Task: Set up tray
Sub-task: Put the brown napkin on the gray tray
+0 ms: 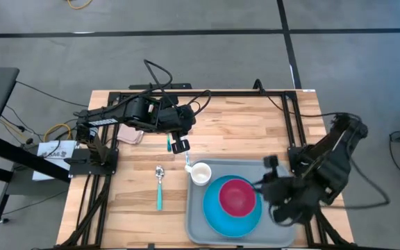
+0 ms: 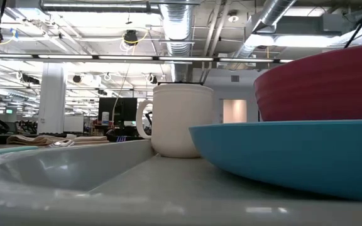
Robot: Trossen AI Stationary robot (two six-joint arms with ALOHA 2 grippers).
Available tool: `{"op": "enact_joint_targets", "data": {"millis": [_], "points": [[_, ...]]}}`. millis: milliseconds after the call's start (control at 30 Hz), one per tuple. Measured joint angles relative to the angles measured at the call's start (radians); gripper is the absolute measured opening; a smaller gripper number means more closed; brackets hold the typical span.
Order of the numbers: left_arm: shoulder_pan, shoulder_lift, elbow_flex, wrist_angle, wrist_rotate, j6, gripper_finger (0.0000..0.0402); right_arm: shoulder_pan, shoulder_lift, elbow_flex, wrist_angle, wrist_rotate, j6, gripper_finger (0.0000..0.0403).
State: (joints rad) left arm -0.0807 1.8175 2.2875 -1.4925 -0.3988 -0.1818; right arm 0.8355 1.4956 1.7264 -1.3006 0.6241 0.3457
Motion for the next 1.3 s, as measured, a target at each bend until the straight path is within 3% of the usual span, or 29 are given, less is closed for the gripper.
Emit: {"op": "enact_joint_targets", "data": {"millis": [133, 333, 467, 733, 1300], "points": [[0.0, 0.0, 0.0, 0.0, 0.0, 0.002, 0.0067, -0.031, -0.043, 0.0, -0.001, 0.064, 0.079, 0.0061], [0.0, 0.0, 0.0, 0.0, 0.0, 0.002, 0.0067, -0.091, -0.026, 0.0, -0.023, 0.021, 0.175, 0.006], [0.0, 0.0, 0.0, 0.0, 0.0, 0.002, 0.0067, -0.13, 0.028, 0.0, -0.053, -0.062, 0.178, 0.0061], [0.0, 0.0, 0.0, 0.002, 0.0, 0.003, 0.0067, -0.2, 0.113, -0.001, -0.139, -0.083, 0.12, 0.0061], [0.0, 0.0, 0.0, 0.002, 0.0, 0.003, 0.0067, -0.212, 0.065, -0.001, -0.129, -0.085, 0.125, 0.0061]]}}
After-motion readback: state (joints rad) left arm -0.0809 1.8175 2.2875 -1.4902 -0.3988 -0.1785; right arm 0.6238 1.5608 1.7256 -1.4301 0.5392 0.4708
